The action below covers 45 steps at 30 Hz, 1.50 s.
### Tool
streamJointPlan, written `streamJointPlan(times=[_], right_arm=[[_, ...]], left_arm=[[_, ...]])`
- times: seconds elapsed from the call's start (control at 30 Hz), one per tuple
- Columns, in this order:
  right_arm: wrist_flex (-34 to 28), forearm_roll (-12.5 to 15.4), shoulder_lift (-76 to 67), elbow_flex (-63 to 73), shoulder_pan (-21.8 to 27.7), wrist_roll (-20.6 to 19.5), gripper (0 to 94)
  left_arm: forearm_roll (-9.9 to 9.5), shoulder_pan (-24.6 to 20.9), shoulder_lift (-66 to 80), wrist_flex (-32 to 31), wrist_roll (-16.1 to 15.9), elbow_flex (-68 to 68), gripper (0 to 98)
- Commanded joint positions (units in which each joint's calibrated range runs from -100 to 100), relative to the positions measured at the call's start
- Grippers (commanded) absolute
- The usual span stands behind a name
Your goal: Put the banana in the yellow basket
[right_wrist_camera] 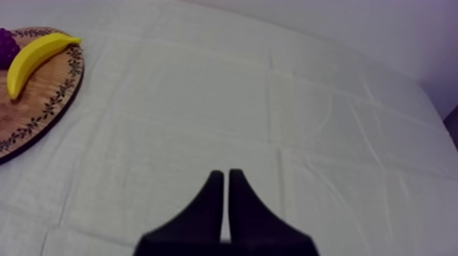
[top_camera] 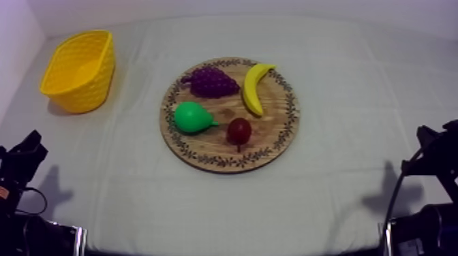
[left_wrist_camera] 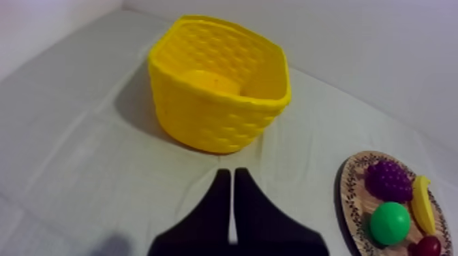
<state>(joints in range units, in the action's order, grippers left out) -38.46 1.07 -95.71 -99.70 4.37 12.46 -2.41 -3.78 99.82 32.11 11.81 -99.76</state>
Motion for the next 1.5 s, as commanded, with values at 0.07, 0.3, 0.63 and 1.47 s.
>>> streamJointPlan(times=[0.07,0.3,0.63,1.47], right_arm=[[-0.1,0.0,0.0,0.0,0.0,0.0,0.6],[-0.1,0.0,0.0,0.0,0.0,0.1,0.6],[-0.1,0.0,0.0,0.0,0.0,0.0,0.6],[-0.1,0.0,0.0,0.0,0.0,0.0,0.6]], left_arm=[[0.0,0.0,0.0,0.0,0.0,0.0,0.0],[0.0,0.0,0.0,0.0,0.0,0.0,0.0],[0.0,0.0,0.0,0.0,0.0,0.0,0.0],[-1.34,0.8,0.0,-1.8,-0.4,0.0,0.0]])
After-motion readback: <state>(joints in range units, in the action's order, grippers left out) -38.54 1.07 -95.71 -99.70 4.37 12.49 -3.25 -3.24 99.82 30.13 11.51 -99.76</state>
